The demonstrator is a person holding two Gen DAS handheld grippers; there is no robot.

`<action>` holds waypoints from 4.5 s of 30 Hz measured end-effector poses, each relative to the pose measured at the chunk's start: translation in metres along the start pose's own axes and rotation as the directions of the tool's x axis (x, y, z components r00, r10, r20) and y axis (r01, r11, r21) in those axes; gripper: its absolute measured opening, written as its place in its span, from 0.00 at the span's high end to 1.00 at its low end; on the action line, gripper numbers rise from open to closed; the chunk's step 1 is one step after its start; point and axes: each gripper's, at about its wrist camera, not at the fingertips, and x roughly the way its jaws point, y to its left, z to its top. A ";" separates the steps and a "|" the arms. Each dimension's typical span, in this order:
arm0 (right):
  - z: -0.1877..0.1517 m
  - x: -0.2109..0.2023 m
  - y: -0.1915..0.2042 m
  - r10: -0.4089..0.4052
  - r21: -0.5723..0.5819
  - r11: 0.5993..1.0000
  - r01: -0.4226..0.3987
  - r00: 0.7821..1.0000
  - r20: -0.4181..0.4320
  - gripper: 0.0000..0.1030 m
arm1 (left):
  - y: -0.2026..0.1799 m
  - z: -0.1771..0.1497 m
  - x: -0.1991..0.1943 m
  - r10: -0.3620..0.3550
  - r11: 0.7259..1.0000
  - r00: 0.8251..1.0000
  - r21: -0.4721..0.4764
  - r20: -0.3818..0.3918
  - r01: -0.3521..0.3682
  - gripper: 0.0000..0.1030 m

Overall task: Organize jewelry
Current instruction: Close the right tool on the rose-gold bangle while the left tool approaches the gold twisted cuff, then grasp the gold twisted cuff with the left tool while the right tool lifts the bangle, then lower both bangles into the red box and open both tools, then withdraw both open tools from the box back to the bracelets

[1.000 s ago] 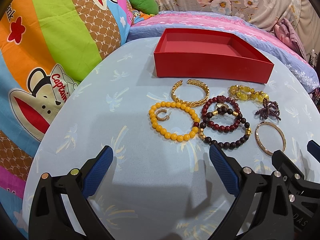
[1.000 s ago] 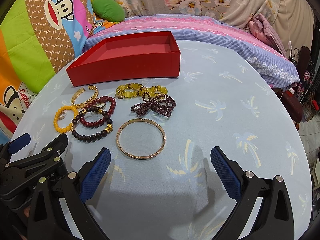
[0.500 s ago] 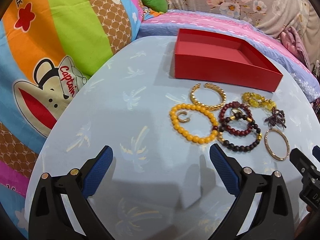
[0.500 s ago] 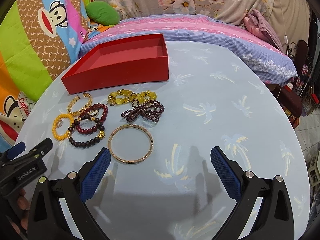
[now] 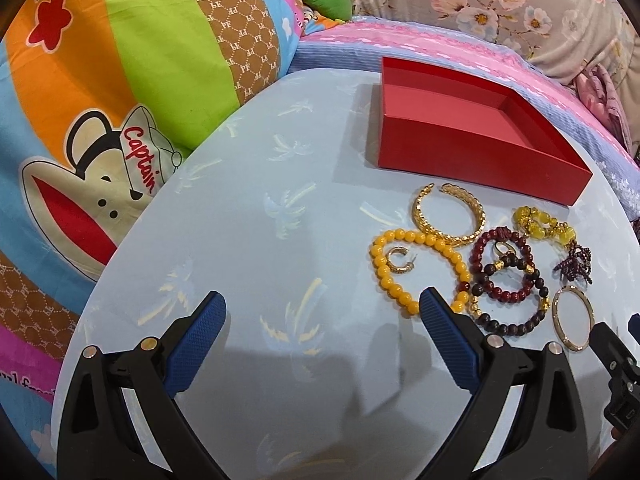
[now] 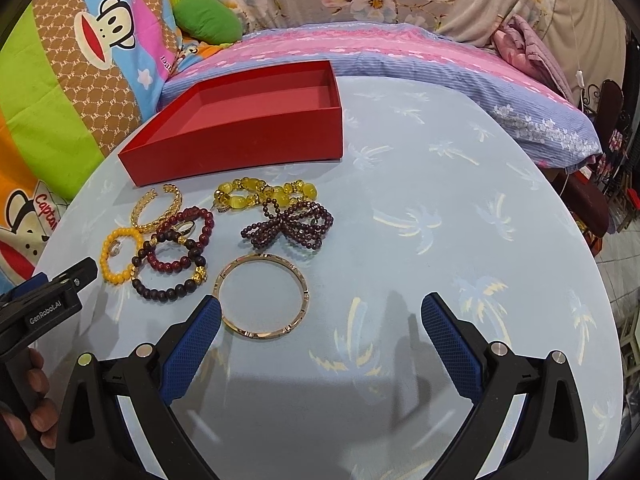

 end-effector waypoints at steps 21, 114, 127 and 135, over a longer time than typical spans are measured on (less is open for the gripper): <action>0.010 0.025 0.037 0.035 -0.117 0.992 -0.041 0.998 -0.052 0.39 | -0.013 0.005 0.010 -0.043 0.999 0.999 0.012 -0.026 0.044 0.10; 0.283 0.176 0.038 0.047 -0.103 0.993 -0.054 0.997 -0.066 0.41 | -0.120 0.264 0.158 -0.133 0.974 0.989 0.179 -0.063 0.142 0.38; 0.267 0.096 0.031 0.081 -0.071 0.994 -0.080 0.997 0.019 0.41 | -0.115 0.252 0.083 -0.174 0.967 0.985 0.192 0.016 0.168 0.38; 0.232 0.032 0.023 0.095 -0.066 0.994 -0.090 0.993 0.073 0.41 | -0.109 0.221 0.023 -0.212 0.956 0.976 0.220 0.051 0.196 0.38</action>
